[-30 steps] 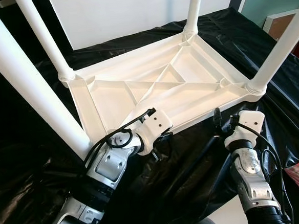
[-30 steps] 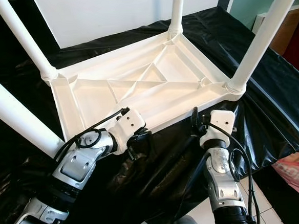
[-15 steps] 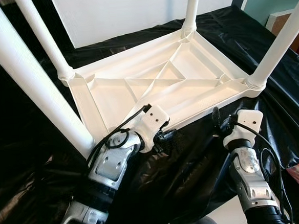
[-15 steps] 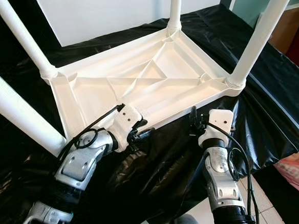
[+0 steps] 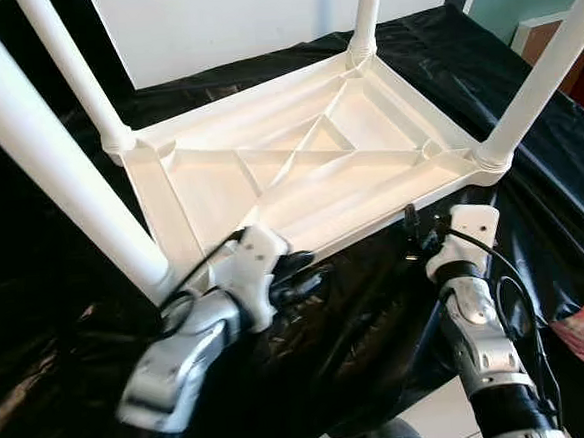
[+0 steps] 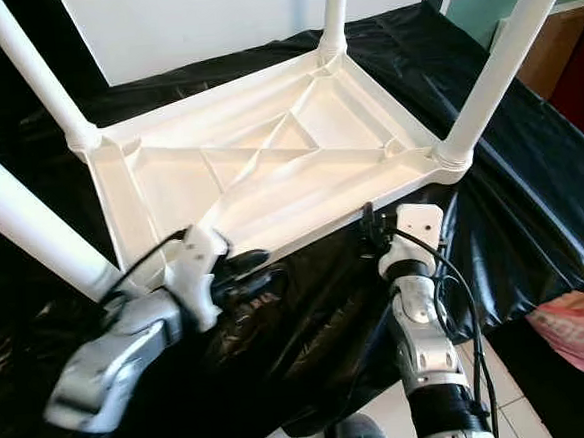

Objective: Building children table

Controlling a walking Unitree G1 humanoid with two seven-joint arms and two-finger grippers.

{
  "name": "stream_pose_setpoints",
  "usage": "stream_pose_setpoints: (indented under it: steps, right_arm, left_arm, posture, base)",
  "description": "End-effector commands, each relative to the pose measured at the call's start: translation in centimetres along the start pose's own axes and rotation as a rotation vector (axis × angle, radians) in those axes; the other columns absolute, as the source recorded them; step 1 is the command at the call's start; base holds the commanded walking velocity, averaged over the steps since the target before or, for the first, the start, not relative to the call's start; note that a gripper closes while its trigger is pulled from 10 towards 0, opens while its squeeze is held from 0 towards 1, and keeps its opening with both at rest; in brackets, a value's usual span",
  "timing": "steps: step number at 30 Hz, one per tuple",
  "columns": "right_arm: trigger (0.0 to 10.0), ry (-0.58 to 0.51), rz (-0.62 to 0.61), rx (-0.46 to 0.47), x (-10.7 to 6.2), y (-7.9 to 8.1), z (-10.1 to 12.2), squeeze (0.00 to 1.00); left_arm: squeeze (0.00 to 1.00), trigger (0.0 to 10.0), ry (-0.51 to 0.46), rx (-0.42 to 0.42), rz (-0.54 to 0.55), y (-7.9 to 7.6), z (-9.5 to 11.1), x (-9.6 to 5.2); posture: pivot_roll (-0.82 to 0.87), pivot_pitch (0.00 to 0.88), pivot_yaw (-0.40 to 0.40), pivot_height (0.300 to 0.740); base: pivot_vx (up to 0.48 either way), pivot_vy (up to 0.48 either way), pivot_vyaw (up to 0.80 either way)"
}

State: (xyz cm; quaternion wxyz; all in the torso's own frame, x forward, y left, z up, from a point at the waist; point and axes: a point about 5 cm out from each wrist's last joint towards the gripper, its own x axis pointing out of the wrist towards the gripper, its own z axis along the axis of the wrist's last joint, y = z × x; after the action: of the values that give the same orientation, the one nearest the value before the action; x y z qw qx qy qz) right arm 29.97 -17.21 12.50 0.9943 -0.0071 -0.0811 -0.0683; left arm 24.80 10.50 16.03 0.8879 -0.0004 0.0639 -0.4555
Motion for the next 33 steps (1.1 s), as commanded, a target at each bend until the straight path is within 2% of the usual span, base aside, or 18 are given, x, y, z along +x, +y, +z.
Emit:
stream_pose_setpoints:
  steps: [1, 2, 6, 8, 10, 11, 12, 14, 15, 16, 17, 19, 20, 21, 23, 27, 30, 33]
  right_arm:
    - [10.0, 0.027, 0.013, 0.006, 0.2, 0.2, -0.5, 0.00]
    - [10.0, 0.027, 0.013, 0.006, 0.2, 0.2, -0.5, 0.00]
    - [10.0, 0.033, 0.027, 0.007, 0.5, 0.6, -0.5, 0.00]
    - [10.0, 0.036, 0.035, 0.008, 0.9, 0.8, -0.5, 0.00]
    - [10.0, 0.036, 0.035, 0.008, 0.9, 0.8, -0.5, 0.00]
    - [10.0, 0.037, 0.037, 0.009, 1.1, 0.9, -0.5, 0.00]
    - [10.0, 0.037, 0.037, 0.009, 1.1, 0.9, -0.5, 0.00]
    - [10.0, 0.037, 0.041, 0.012, 1.5, 1.1, -0.5, 0.00]
    - [10.0, 0.037, 0.041, 0.012, 1.5, 1.1, -0.5, 0.00]
    - [10.0, 0.036, 0.044, 0.012, 1.6, 1.2, -0.6, 0.00]
    - [10.0, 0.036, 0.044, 0.012, 1.6, 1.2, -0.6, 0.00]
    - [10.0, 0.038, 0.049, 0.011, 1.8, 1.3, -0.6, 0.00]
    - [10.0, 0.038, 0.049, 0.010, 1.9, 1.3, -0.7, 0.00]
    - [10.0, 0.038, 0.049, 0.010, 1.9, 1.3, -0.7, 0.00]
    - [10.0, 0.039, 0.049, 0.008, 1.9, 1.3, -0.7, 0.00]
    - [10.0, 0.040, 0.046, 0.010, 1.9, 1.3, -0.8, 0.00]
    - [10.0, 0.040, 0.044, 0.012, 1.9, 1.3, -0.9, 0.00]
    - [10.0, 0.040, 0.044, 0.012, 1.9, 1.3, -1.0, 0.00]
  left_arm:
    - [0.00, 10.0, -0.031, -0.026, -0.339, -1.9, 0.5, -1.0]
    - [0.00, 10.0, -0.031, -0.026, -0.339, -1.9, 0.5, -1.0]
    - [0.00, 10.0, -0.031, -0.021, -0.317, -2.2, 0.7, -2.5]
    - [0.00, 10.0, 0.003, -0.010, -0.293, -2.4, 0.5, -4.3]
    - [0.00, 10.0, 0.003, -0.010, -0.293, -2.4, 0.5, -4.3]
    - [0.00, 10.0, 0.027, -0.011, -0.282, -2.4, 0.5, -5.4]
    - [0.00, 10.0, 0.027, -0.011, -0.282, -2.4, 0.5, -5.4]
    - [0.00, 10.0, 0.048, -0.016, -0.239, -1.5, 0.9, -7.7]
    - [0.00, 10.0, 0.048, -0.016, -0.239, -1.5, 0.9, -7.7]
    - [0.00, 10.0, 0.071, -0.013, -0.189, -0.7, 1.2, -9.0]
    - [0.00, 10.0, 0.071, -0.013, -0.189, -0.7, 1.2, -9.0]
    - [0.00, 10.0, 0.122, 0.005, -0.089, 1.0, 1.7, -11.3]
    - [0.00, 10.0, 0.137, 0.011, -0.066, 1.3, 1.8, -11.8]
    - [0.00, 10.0, 0.137, 0.011, -0.066, 1.3, 1.8, -11.8]
    - [0.00, 10.0, 0.159, 0.028, -0.017, 1.9, 2.3, -13.1]
    - [0.00, 10.0, 0.177, 0.042, 0.033, 2.6, 2.7, -14.3]
    - [0.00, 10.0, 0.209, 0.049, 0.115, 4.3, 3.0, -16.3]
    - [0.00, 10.0, 0.225, 0.051, 0.150, 4.9, 3.0, -16.8]
  posture:
    - [0.07, 0.152, -0.031, 0.740]
    - [0.07, 0.152, -0.031, 0.740]
    - [0.09, 0.145, -0.043, 0.740]
    - [0.11, 0.141, -0.049, 0.740]
    - [0.11, 0.141, -0.049, 0.740]
    - [0.12, 0.139, -0.054, 0.740]
    - [0.12, 0.139, -0.054, 0.740]
    - [0.13, 0.137, -0.058, 0.740]
    - [0.13, 0.137, -0.058, 0.740]
    - [0.14, 0.136, -0.060, 0.740]
    - [0.14, 0.136, -0.060, 0.740]
    - [0.15, 0.138, -0.061, 0.740]
    - [0.15, 0.137, -0.061, 0.740]
    - [0.15, 0.137, -0.061, 0.740]
    - [0.15, 0.139, -0.058, 0.740]
    - [0.15, 0.140, -0.055, 0.740]
    - [0.15, 0.139, -0.049, 0.740]
    - [0.15, 0.137, -0.049, 0.740]
  base:
    - [0.000, 0.000, 0.00]
    - [0.000, 0.000, 0.00]
    - [0.000, 0.000, 0.00]
    - [0.000, 0.000, 0.00]
    - [0.000, 0.000, 0.00]
    - [0.000, 0.000, 0.00]
    - [0.000, 0.000, 0.00]
    - [0.000, 0.000, 0.00]
    - [0.000, 0.000, 0.00]
    - [0.000, 0.000, 0.00]
    - [0.000, 0.000, 0.00]
    - [0.000, 0.000, 0.00]
    - [0.000, 0.000, 0.00]
    - [0.000, 0.000, 0.00]
    - [0.000, 0.000, 0.00]
    - [0.000, 0.000, 0.00]
    - [0.000, 0.000, 0.00]
    - [0.000, 0.000, 0.00]
